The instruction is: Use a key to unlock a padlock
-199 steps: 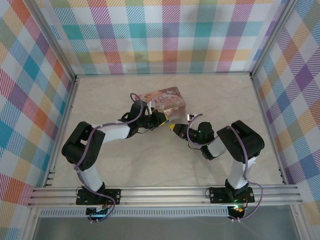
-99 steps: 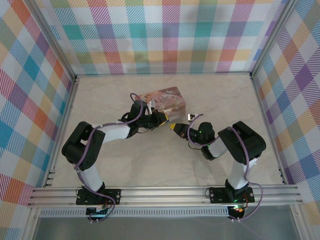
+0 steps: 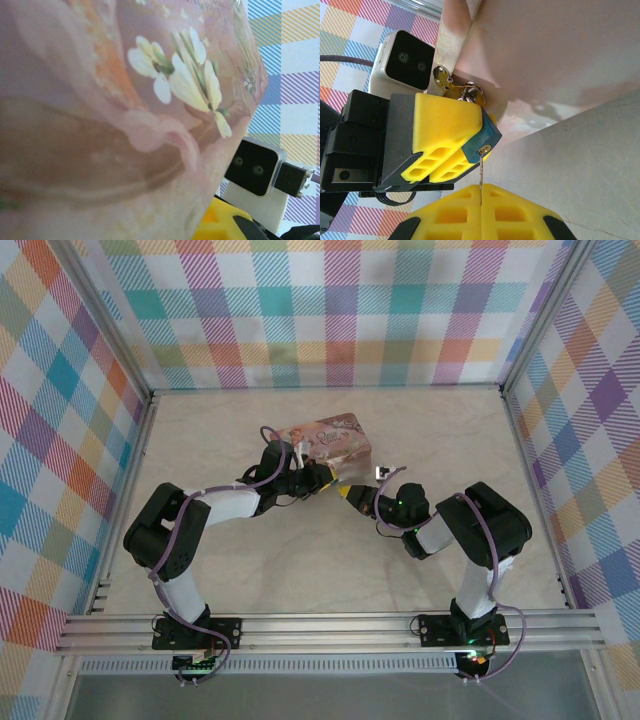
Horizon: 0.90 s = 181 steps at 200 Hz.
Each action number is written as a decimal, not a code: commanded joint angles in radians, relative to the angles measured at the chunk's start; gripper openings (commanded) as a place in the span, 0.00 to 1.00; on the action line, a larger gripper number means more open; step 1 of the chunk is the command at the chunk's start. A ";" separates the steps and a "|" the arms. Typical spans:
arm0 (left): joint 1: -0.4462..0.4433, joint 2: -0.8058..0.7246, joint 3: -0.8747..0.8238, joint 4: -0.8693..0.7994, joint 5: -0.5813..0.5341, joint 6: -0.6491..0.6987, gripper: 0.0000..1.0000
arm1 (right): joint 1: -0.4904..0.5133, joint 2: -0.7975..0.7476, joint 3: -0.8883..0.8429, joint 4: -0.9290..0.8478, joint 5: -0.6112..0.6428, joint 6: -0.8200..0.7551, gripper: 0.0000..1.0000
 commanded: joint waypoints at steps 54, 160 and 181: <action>-0.007 0.012 -0.016 0.129 0.078 -0.047 0.10 | -0.009 0.024 0.047 0.056 0.011 0.094 0.00; -0.008 0.020 -0.022 0.175 0.107 -0.056 0.09 | -0.041 0.044 0.061 0.056 0.007 0.255 0.00; -0.008 0.019 -0.026 0.178 0.111 -0.056 0.09 | -0.047 0.050 0.060 0.056 0.010 0.291 0.00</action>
